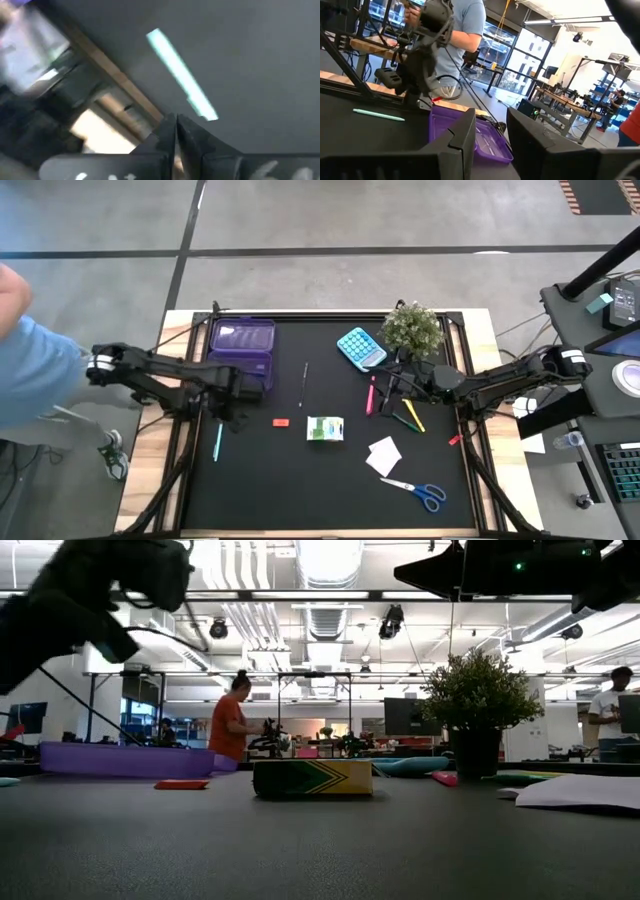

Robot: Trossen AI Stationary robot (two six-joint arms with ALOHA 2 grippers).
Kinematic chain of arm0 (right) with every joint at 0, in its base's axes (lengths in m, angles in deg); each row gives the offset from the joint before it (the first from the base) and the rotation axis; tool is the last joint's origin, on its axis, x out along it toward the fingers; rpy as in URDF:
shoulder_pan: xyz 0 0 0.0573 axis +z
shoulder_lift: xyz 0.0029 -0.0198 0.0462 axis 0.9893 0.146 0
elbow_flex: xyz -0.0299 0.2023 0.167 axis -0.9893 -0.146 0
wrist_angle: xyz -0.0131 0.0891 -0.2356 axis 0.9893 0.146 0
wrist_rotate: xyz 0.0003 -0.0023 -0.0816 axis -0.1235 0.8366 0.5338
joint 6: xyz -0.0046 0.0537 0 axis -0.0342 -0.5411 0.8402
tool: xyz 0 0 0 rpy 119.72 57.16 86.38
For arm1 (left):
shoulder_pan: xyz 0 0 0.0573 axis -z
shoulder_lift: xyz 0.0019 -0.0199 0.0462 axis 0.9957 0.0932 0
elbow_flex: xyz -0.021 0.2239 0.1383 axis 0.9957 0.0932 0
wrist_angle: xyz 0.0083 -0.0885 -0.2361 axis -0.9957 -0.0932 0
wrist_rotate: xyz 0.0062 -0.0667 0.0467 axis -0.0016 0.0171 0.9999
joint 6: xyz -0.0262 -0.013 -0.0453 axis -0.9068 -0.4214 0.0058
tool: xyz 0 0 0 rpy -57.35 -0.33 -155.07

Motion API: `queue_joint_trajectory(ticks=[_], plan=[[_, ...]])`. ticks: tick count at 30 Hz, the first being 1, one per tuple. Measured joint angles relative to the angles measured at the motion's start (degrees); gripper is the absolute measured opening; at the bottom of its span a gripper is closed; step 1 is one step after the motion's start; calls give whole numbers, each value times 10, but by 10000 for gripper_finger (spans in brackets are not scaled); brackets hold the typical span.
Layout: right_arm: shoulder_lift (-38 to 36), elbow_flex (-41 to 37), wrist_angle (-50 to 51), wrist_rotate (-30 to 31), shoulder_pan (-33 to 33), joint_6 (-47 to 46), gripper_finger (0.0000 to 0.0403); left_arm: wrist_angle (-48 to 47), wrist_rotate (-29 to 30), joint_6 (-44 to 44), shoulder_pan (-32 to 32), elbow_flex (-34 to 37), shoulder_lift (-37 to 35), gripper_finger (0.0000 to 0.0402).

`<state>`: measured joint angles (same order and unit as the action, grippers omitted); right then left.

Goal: Pack school essentials
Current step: Put the light blue pen into the purple supply box

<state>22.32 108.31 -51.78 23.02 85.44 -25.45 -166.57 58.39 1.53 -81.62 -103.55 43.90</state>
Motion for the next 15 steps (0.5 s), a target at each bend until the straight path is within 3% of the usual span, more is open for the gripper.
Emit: queue_joint_trajectory(ticks=[9,15], plan=[[0,0,4,0,0,0,100,155,30,-161,60,84,1,0],[0,0,6,0,0,3,92,175,74,-246,109,109,-6,0]])
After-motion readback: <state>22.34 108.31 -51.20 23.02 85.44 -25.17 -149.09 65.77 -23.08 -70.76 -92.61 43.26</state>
